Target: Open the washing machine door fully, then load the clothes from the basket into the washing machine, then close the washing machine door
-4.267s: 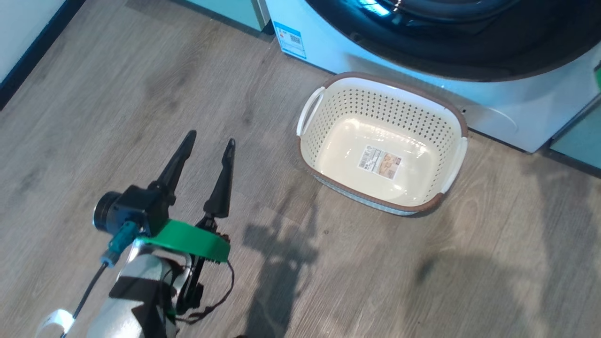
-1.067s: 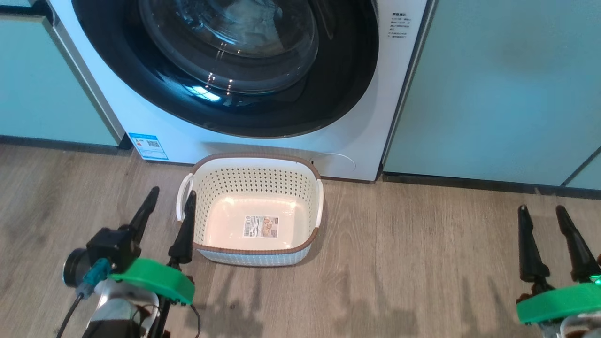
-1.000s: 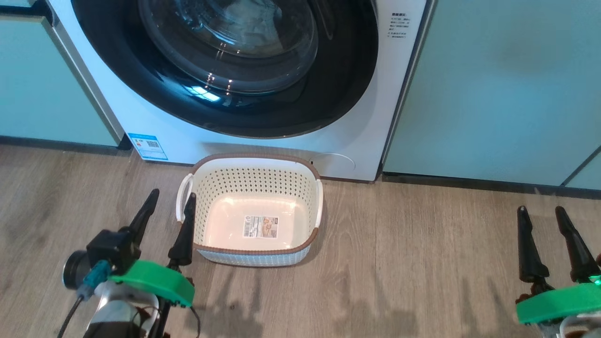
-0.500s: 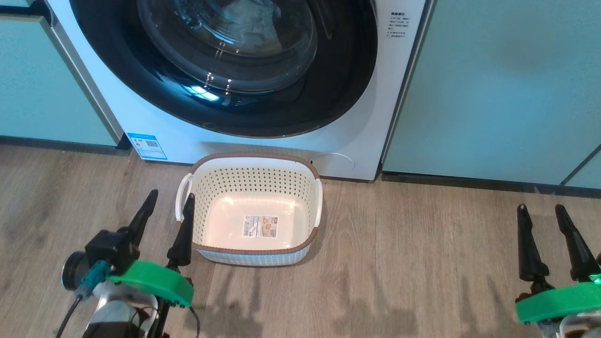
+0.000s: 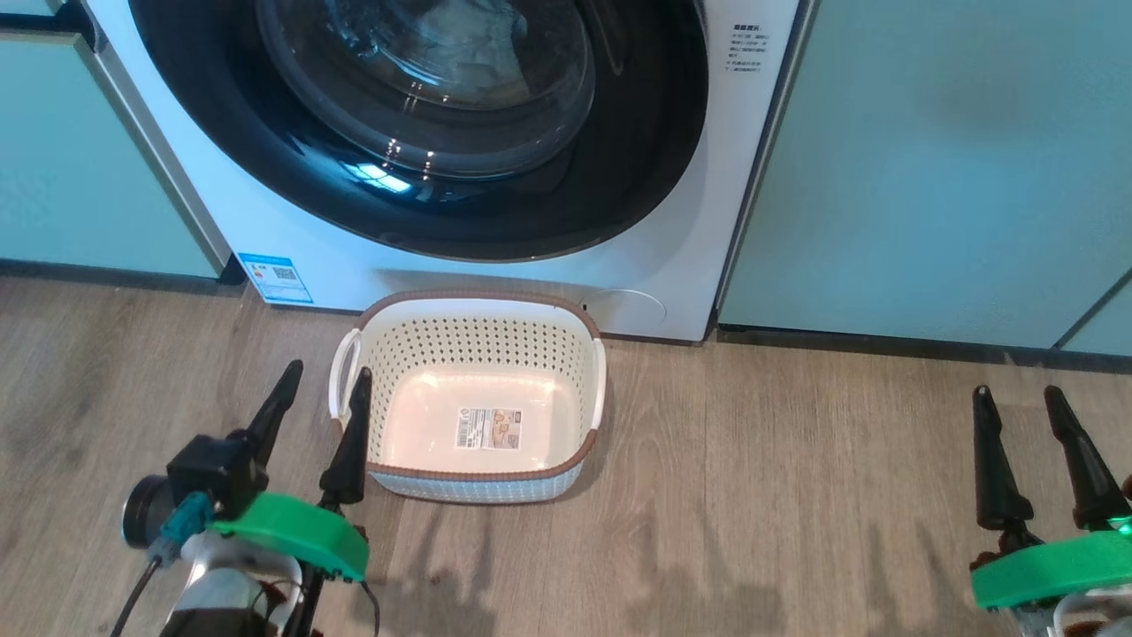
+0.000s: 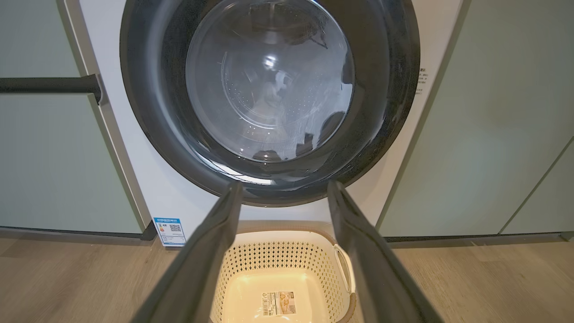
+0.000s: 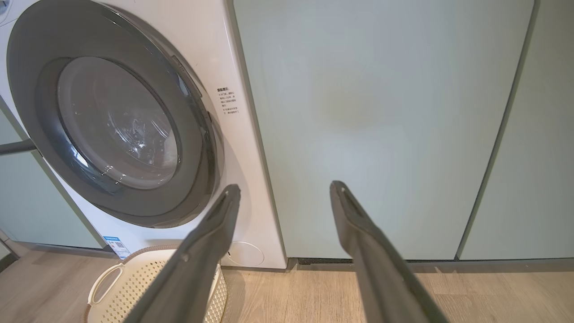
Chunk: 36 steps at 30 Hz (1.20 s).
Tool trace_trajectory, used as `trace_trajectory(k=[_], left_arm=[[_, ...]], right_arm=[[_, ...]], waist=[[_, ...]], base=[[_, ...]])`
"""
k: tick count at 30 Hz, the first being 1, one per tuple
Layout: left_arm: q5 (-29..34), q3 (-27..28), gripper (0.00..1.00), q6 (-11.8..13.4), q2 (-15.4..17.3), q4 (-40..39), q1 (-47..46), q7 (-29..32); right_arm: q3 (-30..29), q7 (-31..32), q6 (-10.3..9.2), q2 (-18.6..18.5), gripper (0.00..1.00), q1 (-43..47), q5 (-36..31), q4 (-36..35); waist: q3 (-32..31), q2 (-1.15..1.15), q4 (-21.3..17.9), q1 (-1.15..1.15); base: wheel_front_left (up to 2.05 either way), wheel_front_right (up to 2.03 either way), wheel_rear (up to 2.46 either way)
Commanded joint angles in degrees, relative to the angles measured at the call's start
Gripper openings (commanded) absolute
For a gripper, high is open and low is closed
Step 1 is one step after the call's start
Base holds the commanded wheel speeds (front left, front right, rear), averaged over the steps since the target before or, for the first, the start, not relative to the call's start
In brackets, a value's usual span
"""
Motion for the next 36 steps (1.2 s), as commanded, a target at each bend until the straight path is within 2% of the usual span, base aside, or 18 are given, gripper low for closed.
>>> trace_trajectory(k=[1, 3, 4, 9, 36], left_arm=[[-0.6, 2.0, 1.0, 0.2, 1.5, -1.7, -1.6, 0.1], [-0.8, 1.9, 1.0, 0.2, 1.4, -1.6, -1.7, 0.1], [-0.6, -0.4, 0.0, 0.0, 0.0, 0.1, 0.0, 0.0], [-0.8, -1.1, 0.0, 0.0, -1.5, 4.5, 1.5, 0.1], [-17.2, 0.8, 0.0, -0.9, -2.5, 5.3, 0.4, 4.2]], right_arm=[[1.1, -0.1, -0.2, -0.1, 1.0, -1.2, 0.1, -1.9], [1.1, -0.1, -0.2, -0.1, 1.0, -1.2, 0.2, -2.0], [0.0, 0.0, 0.0, 0.0, 0.0, 0.0, 0.0, 0.0], [0.8, 0.1, 0.02, 0.2, 0.0, 1.3, 0.3, 4.3], [0.4, 3.8, -0.02, -0.1, 0.0, 0.1, 17.3, 4.8]], waist=[[0.0, 0.0, 0.0, 0.0], [0.0, 0.0, 0.0, 0.0], [0.0, 0.0, 0.0, 0.0], [0.0, 0.0, -0.1, 0.0], [-0.9, 0.0, 0.1, 0.0]], base=[[0.0, 0.0, 0.0], [0.0, 0.0, 0.0], [0.0, 0.0, 0.0], [0.0, 0.0, 0.0], [0.0, 0.0, 0.0]])
